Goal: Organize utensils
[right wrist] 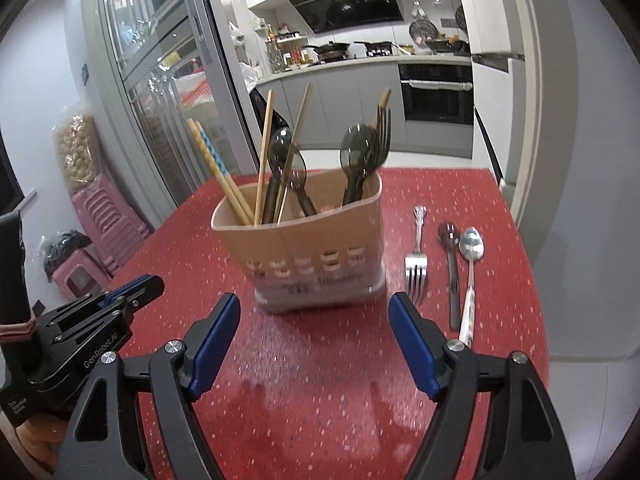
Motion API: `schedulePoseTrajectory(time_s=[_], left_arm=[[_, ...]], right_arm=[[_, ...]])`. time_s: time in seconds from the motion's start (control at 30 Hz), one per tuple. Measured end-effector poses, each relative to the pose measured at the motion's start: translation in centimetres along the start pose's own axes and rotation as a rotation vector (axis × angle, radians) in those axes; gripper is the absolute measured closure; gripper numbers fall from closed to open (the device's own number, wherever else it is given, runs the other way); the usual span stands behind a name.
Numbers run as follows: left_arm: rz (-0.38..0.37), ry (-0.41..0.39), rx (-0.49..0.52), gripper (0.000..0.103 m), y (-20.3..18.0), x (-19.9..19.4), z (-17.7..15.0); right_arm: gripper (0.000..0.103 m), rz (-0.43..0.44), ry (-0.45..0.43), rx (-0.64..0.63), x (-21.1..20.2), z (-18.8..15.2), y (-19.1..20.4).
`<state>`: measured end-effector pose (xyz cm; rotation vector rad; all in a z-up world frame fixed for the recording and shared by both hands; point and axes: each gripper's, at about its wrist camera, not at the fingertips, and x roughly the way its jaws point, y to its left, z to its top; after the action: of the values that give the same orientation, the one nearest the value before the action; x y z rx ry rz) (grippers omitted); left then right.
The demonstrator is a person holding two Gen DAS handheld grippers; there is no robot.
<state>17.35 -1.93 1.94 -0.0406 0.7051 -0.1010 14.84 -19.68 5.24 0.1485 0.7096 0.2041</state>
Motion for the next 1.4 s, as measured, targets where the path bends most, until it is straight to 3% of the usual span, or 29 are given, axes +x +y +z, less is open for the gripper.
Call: schedulePoseTrajectory(time_s=[0.43, 0.47, 0.5, 0.53, 0.77, 0.93, 1.4], left_arm=[[-0.022, 0.08, -0.008, 0.072, 1.5, -0.8, -3.6], [-0.022, 0.083, -0.01, 0.058, 1.6, -0.9, -3.7], [-0.022, 0.088, -0.013, 0.035, 1.7, -0.9, -3.9], [-0.015, 0.096, -0.021, 0.0, 1.8, -1.0, -4.2], [0.015, 0.073, -0.002, 0.0, 2.0, -1.9, -4.9], [0.017, 0.086, -0.018, 0.0, 2.7, -2.1, -5.7], [0.055, 0.03, -0.018, 0.0, 3.3, -4.0, -6.7]], right_arm=[[0.023, -0.024, 0.101, 0.038, -0.4, -3.1, 0.3], [0.022, -0.025, 0.111, 0.04, -0.4, -3.4, 0.3], [0.022, -0.026, 0.12, 0.042, -0.3, -3.6, 0.4], [0.022, -0.025, 0.127, 0.045, -0.3, -3.8, 0.4], [0.018, -0.017, 0.185, 0.04, 0.1, -5.1, 1.0], [0.0, -0.031, 0.22, 0.049, 0.2, -6.2, 1.1], [0.0, -0.113, 0.139, 0.058, -2.0, -7.1, 1.2]])
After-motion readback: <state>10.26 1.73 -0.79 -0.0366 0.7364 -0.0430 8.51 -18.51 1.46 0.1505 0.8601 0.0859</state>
